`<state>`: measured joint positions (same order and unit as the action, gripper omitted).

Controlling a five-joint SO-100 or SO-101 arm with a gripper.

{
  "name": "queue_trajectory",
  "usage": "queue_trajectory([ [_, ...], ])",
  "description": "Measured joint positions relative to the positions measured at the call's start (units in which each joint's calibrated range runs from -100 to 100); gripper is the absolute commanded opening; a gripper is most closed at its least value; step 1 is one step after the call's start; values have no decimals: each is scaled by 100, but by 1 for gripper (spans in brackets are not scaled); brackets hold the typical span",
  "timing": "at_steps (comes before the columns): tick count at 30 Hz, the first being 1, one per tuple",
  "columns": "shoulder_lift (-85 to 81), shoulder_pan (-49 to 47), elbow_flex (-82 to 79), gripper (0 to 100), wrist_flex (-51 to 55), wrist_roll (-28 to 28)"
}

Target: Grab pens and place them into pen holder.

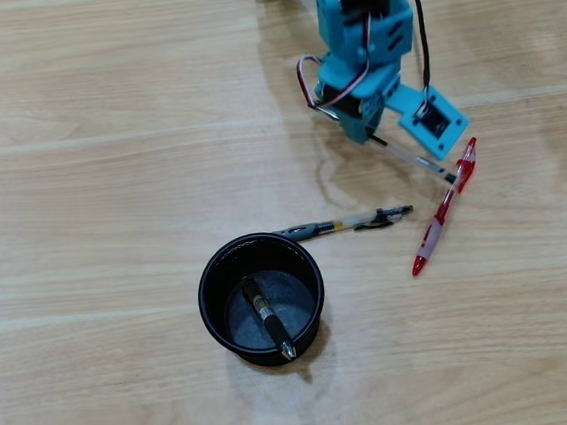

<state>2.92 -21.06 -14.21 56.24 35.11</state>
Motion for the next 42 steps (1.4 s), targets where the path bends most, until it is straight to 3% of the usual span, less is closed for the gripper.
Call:
queue_trajectory([
  [7,-1583,929,71,2,-1947,94],
  [14,-1422,1638,-62,2,-4918,1038],
  [20,-144,1739,-239,2,-6813,1784],
  [24,525,1798,-168,2,-7330,1841],
  [34,1320,2127,53,5,-7494,1847],
  [42,1388,2263,62,10,-8984,1732],
])
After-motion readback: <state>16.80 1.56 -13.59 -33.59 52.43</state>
